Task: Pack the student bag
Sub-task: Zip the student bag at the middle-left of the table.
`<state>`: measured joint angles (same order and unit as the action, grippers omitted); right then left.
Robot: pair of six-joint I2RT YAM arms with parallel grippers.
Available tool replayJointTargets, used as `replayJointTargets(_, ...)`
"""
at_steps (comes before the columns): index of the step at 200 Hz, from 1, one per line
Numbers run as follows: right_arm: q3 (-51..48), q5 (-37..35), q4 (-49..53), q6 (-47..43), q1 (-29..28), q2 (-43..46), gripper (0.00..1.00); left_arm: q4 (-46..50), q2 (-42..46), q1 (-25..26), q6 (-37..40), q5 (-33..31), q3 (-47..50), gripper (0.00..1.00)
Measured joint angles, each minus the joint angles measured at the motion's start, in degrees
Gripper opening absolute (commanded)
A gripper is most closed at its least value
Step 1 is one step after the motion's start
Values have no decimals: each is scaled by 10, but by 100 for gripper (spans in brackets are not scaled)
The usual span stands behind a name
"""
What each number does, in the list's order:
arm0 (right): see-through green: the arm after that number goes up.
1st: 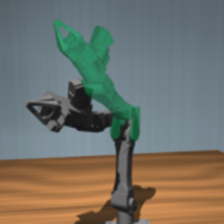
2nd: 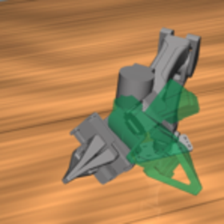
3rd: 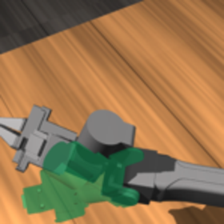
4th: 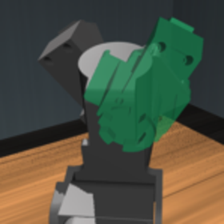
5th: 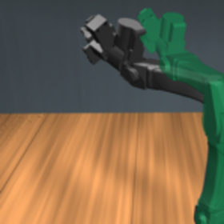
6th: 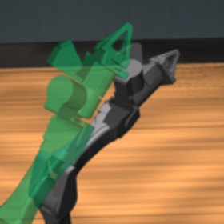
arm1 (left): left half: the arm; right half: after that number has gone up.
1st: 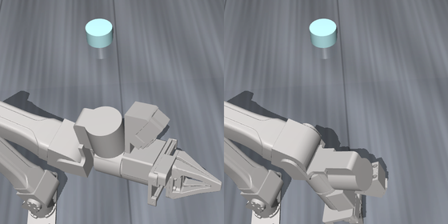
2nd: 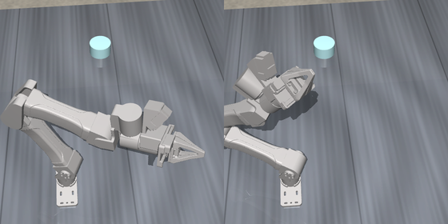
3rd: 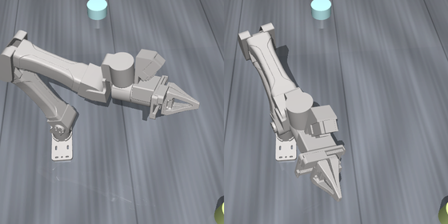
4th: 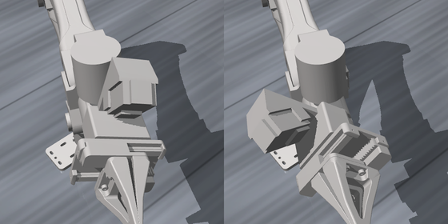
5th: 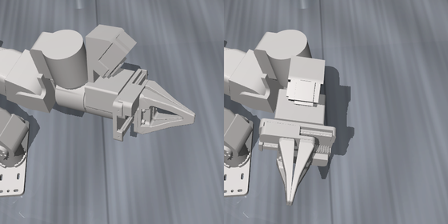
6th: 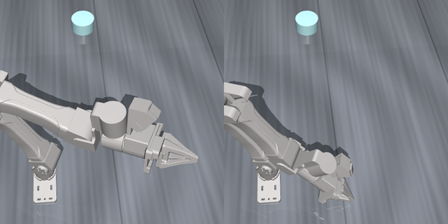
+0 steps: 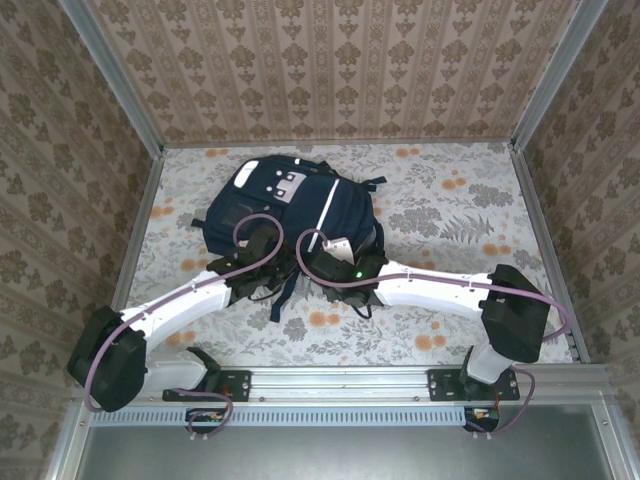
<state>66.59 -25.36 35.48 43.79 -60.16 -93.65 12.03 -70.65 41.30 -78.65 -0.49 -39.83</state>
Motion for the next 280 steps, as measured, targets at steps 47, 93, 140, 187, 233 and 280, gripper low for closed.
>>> replayJointTargets(47,42,-26,40,20,0,-37,31,0,5,0,0,0,0,0)
replayJointTargets(93,83,-64,76,44,-10,-69,32,-17,11,-7,-20,10,11,0)
replayJointTargets(140,102,-95,102,62,-25,-100,35,-44,11,-23,-34,45,16,0)
replayJointTargets(187,103,-118,111,76,-25,-107,35,-65,11,-27,-43,65,21,0)
replayJointTargets(233,111,-135,113,86,-13,-117,33,-65,11,-28,-46,70,21,0)
replayJointTargets(280,111,-135,108,87,7,-122,30,-65,11,-28,-50,73,21,0)
